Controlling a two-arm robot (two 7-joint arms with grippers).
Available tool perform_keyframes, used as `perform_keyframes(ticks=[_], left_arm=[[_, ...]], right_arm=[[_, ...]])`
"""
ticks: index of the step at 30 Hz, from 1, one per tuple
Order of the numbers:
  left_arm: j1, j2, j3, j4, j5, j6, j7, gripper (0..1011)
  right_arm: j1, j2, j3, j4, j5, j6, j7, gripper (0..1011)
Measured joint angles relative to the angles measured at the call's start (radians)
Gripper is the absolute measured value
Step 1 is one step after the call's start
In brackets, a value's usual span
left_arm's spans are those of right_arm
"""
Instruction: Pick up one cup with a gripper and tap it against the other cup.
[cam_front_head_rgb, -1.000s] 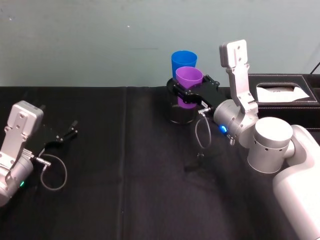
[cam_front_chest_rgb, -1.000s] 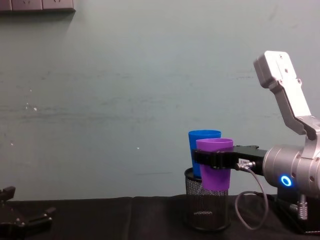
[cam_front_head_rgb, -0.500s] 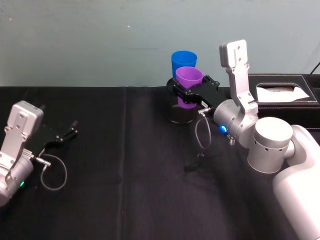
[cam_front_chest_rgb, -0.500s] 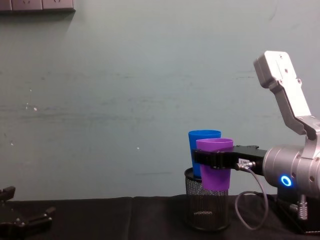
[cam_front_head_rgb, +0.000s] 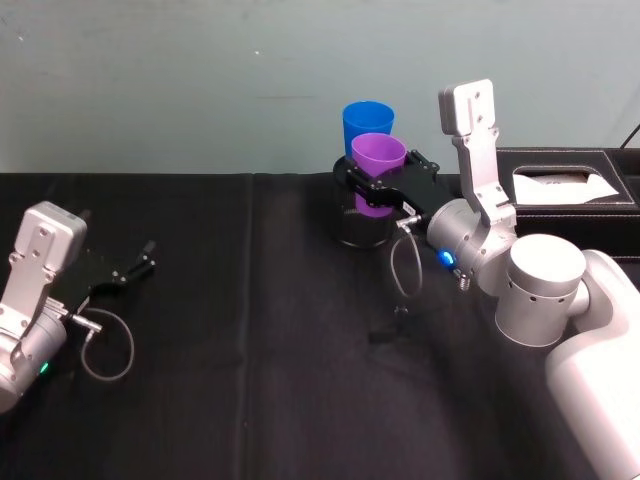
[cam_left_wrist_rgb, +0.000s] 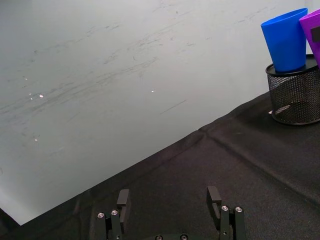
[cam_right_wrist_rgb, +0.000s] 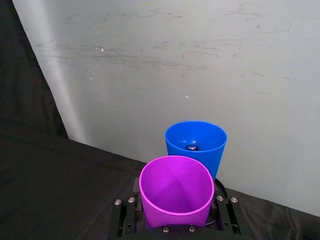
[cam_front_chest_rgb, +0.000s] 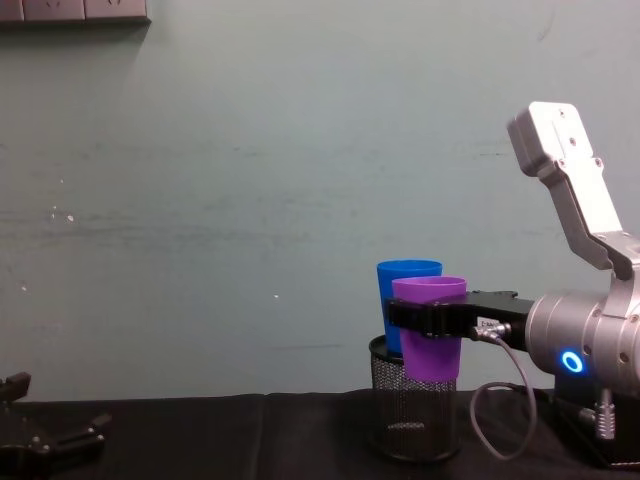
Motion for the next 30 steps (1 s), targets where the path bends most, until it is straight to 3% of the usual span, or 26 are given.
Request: perform_keyframes(ticks=[30], left_arm=[[0.0, 0.0, 0.0, 0.0, 0.0, 0.0, 0.0, 1000]], right_arm=[[0.0, 0.0, 0.0, 0.0, 0.0, 0.0, 0.0, 717]])
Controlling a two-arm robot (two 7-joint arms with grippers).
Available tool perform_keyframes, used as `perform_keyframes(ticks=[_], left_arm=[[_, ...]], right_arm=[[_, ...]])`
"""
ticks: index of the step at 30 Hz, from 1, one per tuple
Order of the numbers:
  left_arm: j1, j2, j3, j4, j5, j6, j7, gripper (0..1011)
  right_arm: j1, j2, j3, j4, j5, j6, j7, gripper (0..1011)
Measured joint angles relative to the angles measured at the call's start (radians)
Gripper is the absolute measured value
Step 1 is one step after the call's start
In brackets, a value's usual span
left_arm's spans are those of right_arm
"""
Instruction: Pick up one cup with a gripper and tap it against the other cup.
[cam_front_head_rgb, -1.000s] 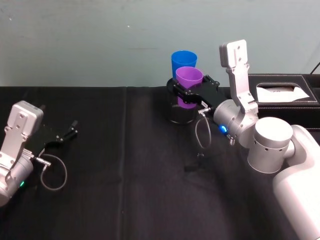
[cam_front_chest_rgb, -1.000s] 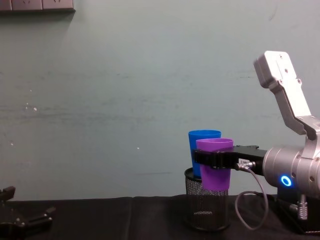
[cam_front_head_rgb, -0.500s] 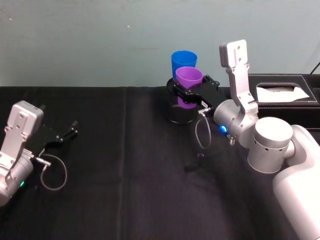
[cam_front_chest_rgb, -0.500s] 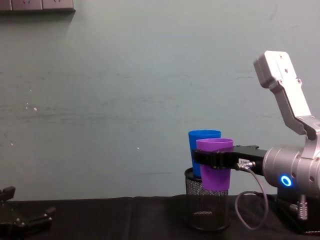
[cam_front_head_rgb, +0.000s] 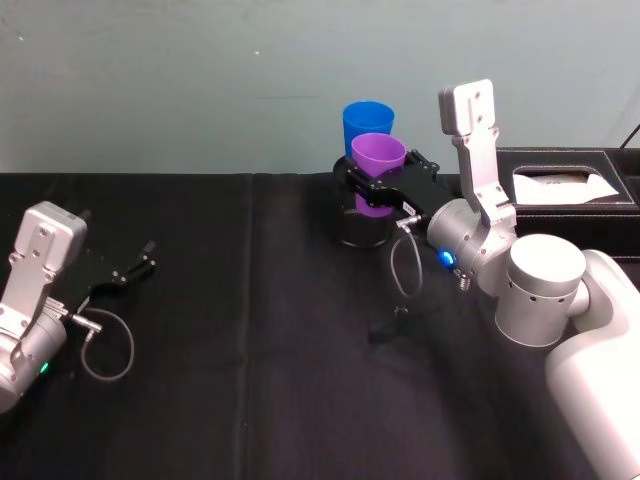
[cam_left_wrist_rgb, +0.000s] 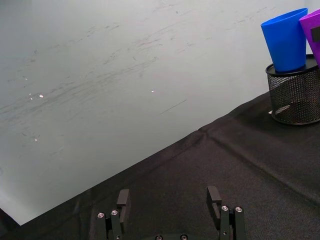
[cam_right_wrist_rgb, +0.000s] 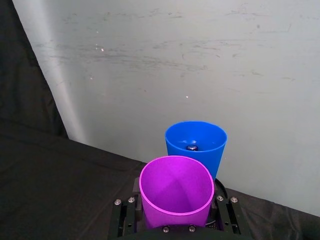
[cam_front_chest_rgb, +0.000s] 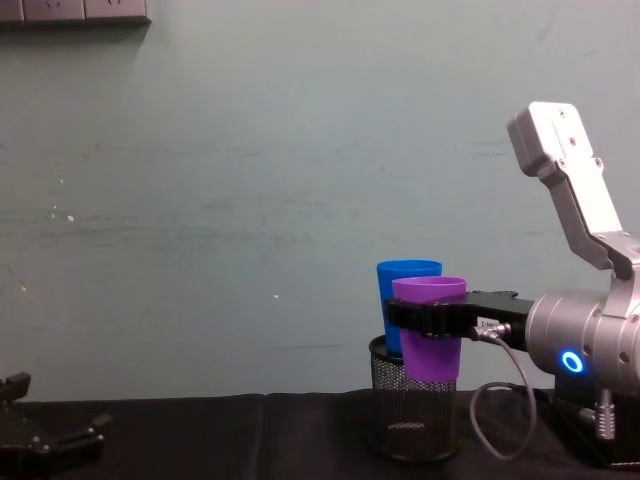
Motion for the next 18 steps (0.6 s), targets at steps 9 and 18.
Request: perform_keyframes(ticks=[9, 18], left_arm=[[0.0, 0.0, 0.0, 0.0, 0.0, 0.0, 0.0, 1000], [0.0, 0.0, 0.0, 0.0, 0.0, 0.0, 0.0, 1000]], right_arm=[[0.0, 0.0, 0.0, 0.0, 0.0, 0.0, 0.0, 718], [0.0, 0.0, 0.0, 0.0, 0.0, 0.0, 0.0, 717]])
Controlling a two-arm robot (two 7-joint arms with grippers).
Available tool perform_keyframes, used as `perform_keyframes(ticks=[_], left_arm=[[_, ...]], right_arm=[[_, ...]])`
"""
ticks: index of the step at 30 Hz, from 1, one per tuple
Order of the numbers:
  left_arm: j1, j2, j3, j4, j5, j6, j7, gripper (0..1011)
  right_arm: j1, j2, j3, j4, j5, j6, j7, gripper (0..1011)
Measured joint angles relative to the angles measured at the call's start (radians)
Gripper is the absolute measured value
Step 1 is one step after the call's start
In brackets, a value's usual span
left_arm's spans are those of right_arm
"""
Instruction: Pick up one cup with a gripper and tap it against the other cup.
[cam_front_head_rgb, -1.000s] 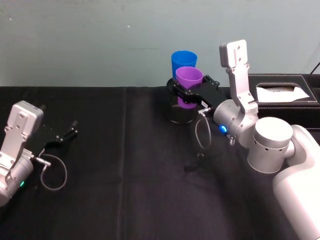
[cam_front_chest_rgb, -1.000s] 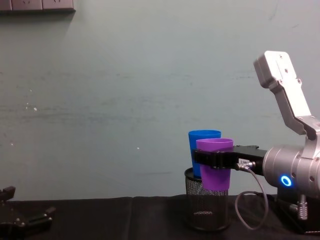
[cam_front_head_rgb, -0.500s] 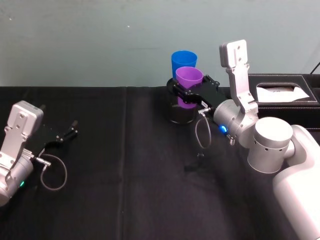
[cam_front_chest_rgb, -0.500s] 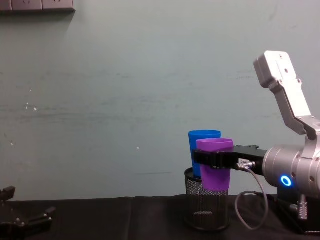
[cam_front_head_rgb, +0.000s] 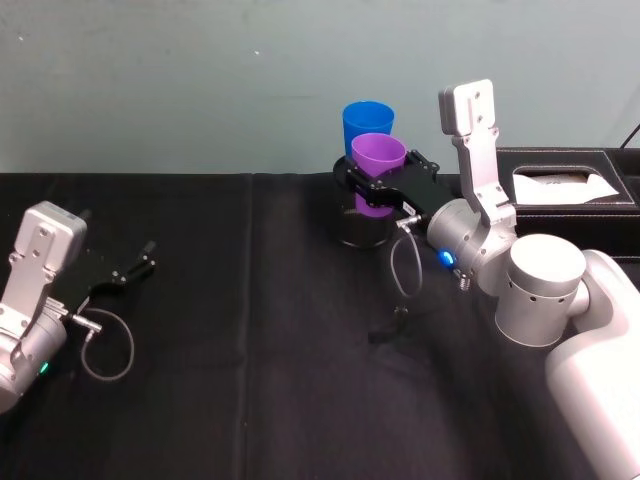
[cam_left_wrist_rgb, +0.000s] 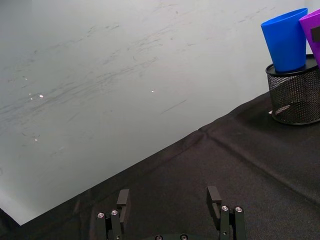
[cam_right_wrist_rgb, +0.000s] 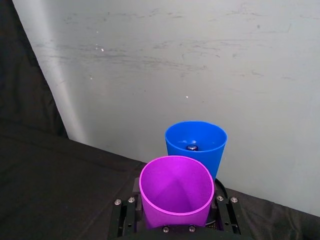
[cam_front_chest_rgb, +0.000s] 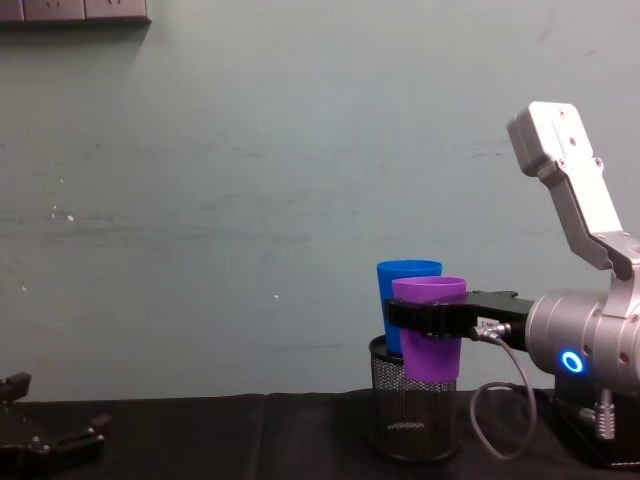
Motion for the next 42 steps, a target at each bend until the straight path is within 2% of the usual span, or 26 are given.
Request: perform_keyframes(ticks=[42], left_arm=[[0.0, 0.0, 0.0, 0.0, 0.0, 0.0, 0.0, 1000]], right_arm=[[0.0, 0.0, 0.0, 0.0, 0.0, 0.0, 0.0, 717]])
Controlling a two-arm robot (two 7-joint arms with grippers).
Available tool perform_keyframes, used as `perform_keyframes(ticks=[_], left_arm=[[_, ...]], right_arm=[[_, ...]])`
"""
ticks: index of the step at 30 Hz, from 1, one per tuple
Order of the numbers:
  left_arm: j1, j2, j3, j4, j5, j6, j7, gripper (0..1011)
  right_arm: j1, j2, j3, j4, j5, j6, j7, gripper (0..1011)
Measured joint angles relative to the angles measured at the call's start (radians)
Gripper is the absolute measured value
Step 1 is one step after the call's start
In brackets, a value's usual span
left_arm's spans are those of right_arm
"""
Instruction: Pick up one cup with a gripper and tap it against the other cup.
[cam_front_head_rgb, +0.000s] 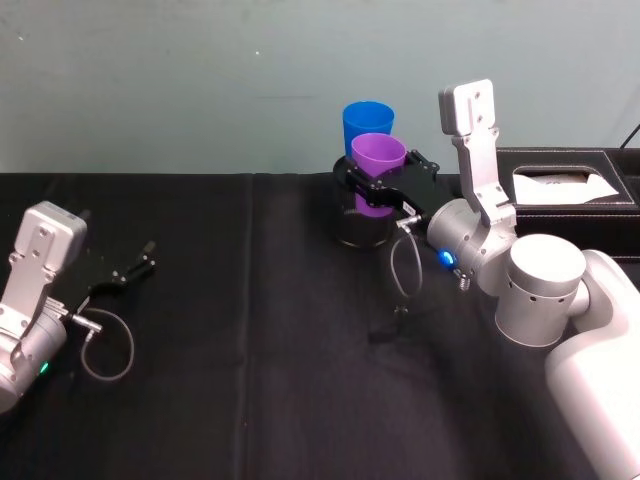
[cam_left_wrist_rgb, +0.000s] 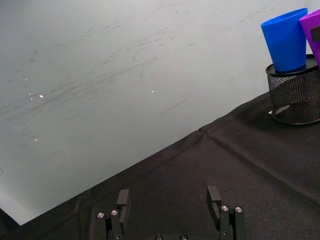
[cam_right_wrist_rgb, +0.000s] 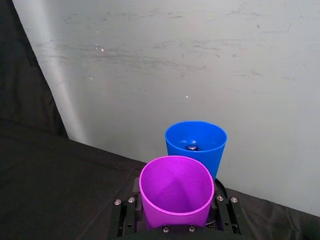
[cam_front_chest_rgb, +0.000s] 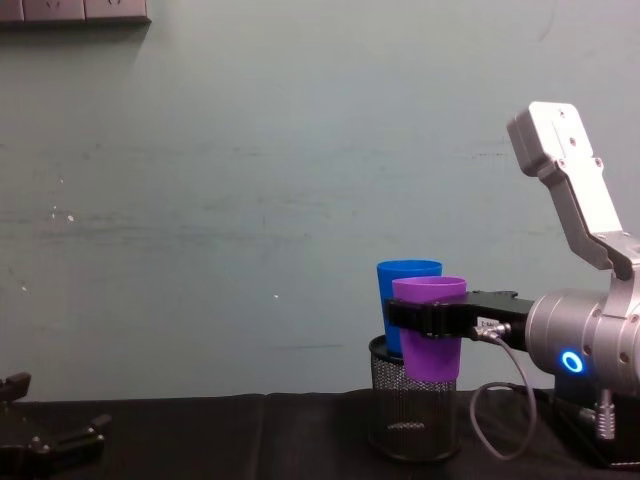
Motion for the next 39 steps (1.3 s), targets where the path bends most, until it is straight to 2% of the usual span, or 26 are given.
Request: perform_keyframes(ticks=[39], left_arm=[[0.0, 0.0, 0.0, 0.0, 0.0, 0.0, 0.0, 1000]], right_arm=[[0.0, 0.0, 0.0, 0.0, 0.0, 0.0, 0.0, 717]])
